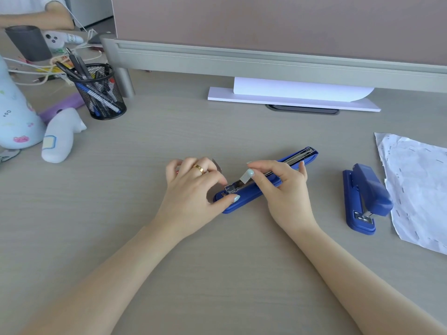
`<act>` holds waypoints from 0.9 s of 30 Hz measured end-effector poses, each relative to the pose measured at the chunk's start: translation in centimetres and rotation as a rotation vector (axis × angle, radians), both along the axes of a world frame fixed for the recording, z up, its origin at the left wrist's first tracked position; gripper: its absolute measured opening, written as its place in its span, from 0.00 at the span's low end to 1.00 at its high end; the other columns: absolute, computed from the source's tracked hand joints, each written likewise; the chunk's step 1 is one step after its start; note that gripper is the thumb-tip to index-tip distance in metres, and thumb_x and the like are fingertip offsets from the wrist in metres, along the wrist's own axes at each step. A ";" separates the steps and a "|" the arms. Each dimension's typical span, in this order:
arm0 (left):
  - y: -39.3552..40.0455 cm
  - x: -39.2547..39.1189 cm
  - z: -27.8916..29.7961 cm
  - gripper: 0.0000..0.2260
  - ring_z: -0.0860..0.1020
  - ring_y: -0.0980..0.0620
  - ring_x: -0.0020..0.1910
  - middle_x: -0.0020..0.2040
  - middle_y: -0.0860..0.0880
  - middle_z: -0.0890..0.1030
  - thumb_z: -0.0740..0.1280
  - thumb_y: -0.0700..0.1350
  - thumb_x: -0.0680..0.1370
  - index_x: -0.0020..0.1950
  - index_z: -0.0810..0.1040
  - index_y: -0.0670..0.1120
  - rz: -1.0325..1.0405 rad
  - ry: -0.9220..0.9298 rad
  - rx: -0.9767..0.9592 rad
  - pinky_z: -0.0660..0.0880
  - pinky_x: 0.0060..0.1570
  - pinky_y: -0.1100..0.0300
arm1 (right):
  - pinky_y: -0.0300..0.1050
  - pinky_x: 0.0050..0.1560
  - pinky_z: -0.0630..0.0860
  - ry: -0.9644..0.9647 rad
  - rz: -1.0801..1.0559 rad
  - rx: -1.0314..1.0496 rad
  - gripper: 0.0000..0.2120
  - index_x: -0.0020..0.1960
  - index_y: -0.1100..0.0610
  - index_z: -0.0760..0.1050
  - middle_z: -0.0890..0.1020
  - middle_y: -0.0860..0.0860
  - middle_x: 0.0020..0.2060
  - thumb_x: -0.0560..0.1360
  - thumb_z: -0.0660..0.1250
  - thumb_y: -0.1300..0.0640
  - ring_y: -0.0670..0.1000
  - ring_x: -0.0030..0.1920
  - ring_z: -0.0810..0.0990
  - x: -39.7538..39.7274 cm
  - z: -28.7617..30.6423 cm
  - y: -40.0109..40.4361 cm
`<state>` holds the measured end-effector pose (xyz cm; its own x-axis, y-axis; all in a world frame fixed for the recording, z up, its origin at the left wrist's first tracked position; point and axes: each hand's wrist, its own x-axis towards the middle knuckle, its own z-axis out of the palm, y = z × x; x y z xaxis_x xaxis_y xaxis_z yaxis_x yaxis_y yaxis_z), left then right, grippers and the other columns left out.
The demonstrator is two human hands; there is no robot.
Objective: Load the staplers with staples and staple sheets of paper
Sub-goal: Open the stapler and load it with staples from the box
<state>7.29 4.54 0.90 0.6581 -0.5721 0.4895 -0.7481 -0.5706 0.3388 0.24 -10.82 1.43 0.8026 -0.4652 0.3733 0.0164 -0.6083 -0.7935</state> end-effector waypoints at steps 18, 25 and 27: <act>-0.1 0.3 -0.3 0.16 0.67 0.55 0.45 0.40 0.54 0.77 0.61 0.61 0.68 0.35 0.79 0.50 -0.028 -0.029 0.006 0.51 0.50 0.62 | 0.54 0.73 0.40 0.026 0.036 -0.139 0.06 0.39 0.45 0.77 0.81 0.38 0.39 0.74 0.66 0.53 0.41 0.49 0.75 0.0 -0.8 0.0; 0.0 0.2 -0.2 0.14 0.67 0.58 0.45 0.38 0.55 0.75 0.62 0.62 0.66 0.43 0.71 0.53 -0.031 0.010 -0.040 0.52 0.51 0.63 | 0.50 0.71 0.40 0.013 0.009 -0.239 0.06 0.38 0.46 0.78 0.81 0.41 0.37 0.73 0.66 0.54 0.39 0.48 0.73 0.2 -1.0 0.1; 0.1 0.1 -0.2 0.15 0.66 0.60 0.44 0.37 0.57 0.73 0.63 0.61 0.65 0.44 0.66 0.54 -0.045 0.034 -0.078 0.53 0.51 0.63 | 0.48 0.71 0.40 0.009 0.011 -0.270 0.05 0.38 0.46 0.78 0.81 0.42 0.36 0.72 0.65 0.52 0.41 0.46 0.74 0.2 -1.0 0.2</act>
